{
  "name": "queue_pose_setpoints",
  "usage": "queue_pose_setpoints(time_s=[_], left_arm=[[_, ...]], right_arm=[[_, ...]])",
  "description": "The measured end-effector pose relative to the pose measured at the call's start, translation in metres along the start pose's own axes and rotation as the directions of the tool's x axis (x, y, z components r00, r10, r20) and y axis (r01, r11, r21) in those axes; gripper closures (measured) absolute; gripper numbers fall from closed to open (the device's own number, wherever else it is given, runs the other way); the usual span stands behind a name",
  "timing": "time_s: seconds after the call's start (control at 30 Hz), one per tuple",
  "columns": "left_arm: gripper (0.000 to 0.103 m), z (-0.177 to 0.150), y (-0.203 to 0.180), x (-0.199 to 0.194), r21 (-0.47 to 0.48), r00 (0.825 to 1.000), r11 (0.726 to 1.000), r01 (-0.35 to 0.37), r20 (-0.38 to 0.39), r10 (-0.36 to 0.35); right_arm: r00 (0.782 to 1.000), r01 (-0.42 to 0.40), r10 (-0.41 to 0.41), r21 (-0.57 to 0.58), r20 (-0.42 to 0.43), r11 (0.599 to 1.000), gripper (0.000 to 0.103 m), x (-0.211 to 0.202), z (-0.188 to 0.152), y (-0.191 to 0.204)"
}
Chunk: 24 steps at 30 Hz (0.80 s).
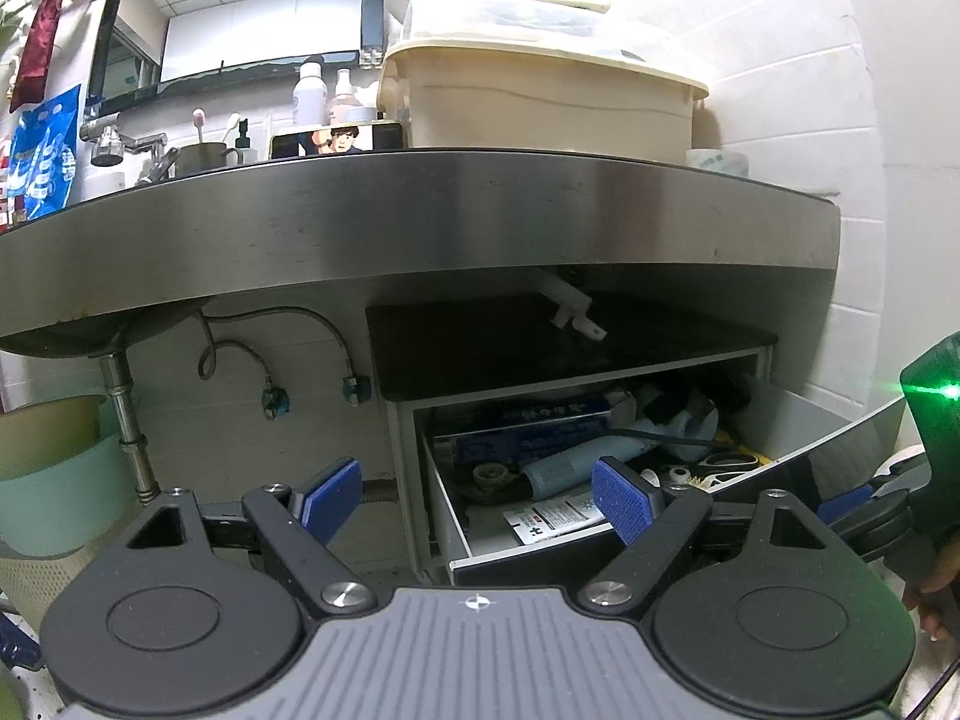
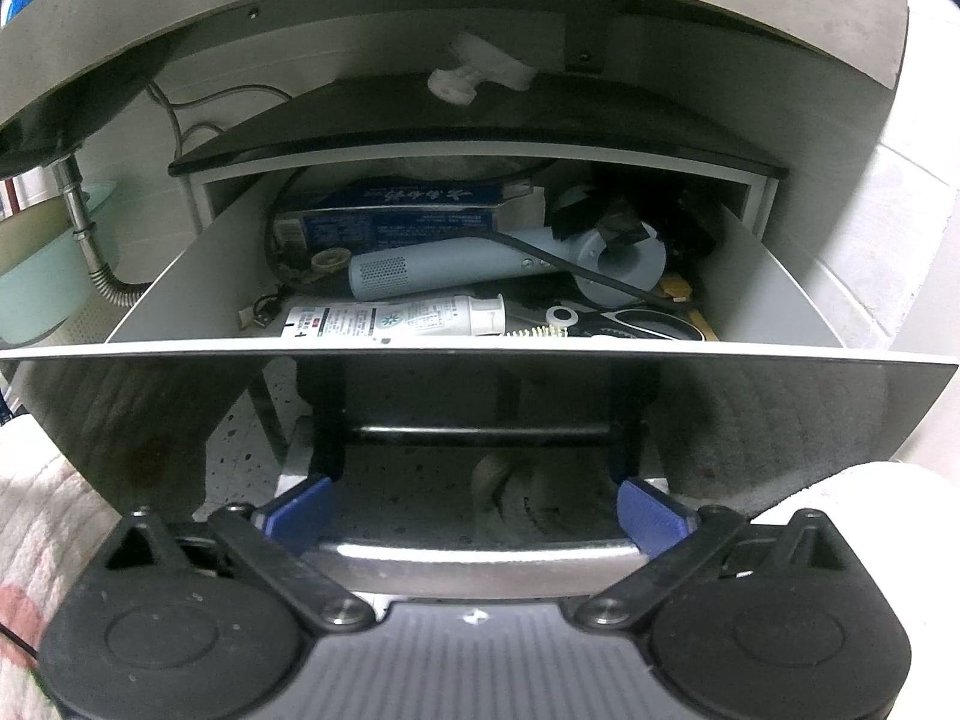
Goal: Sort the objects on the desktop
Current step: 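Push the drawer front inward with the right tool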
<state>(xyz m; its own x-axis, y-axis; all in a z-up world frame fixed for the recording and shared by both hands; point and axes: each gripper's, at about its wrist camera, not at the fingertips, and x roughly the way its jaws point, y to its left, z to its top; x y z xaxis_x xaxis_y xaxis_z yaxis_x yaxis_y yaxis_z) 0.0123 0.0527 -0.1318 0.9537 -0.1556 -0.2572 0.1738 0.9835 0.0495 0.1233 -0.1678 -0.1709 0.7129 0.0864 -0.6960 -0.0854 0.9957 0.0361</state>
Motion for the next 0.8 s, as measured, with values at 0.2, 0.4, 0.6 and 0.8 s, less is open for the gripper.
queue_pose_setpoints(time_s=[0.2,0.4,0.6,0.8], left_arm=[[0.018,-0.0002,-0.0003,-0.0002,0.0,1.0,1.0,0.001,0.003,-0.001],[0.018,-0.0004,-0.0008,0.0006,-0.002,1.0,1.0,0.001,-0.003,-0.001],[0.018,-0.0011,-0.0005,0.0009,-0.007,1.0,1.0,-0.001,-0.01,0.001],[0.018,-0.0011,-0.0008,0.002,-0.009,1.0,1.0,0.0,-0.018,0.0]], right_arm=[[1.0,0.002,-0.002,-0.001,0.005,1.0,0.001,0.0016,0.0007,0.0007],[1.0,0.002,-0.002,-0.003,0.017,1.0,0.001,0.0034,-0.0004,0.0005],[0.999,0.002,-0.002,-0.005,0.034,1.0,0.001,0.0041,-0.002,0.0006],[0.999,0.002,-0.002,-0.006,0.047,1.0,0.001,0.0023,-0.0047,0.0009]])
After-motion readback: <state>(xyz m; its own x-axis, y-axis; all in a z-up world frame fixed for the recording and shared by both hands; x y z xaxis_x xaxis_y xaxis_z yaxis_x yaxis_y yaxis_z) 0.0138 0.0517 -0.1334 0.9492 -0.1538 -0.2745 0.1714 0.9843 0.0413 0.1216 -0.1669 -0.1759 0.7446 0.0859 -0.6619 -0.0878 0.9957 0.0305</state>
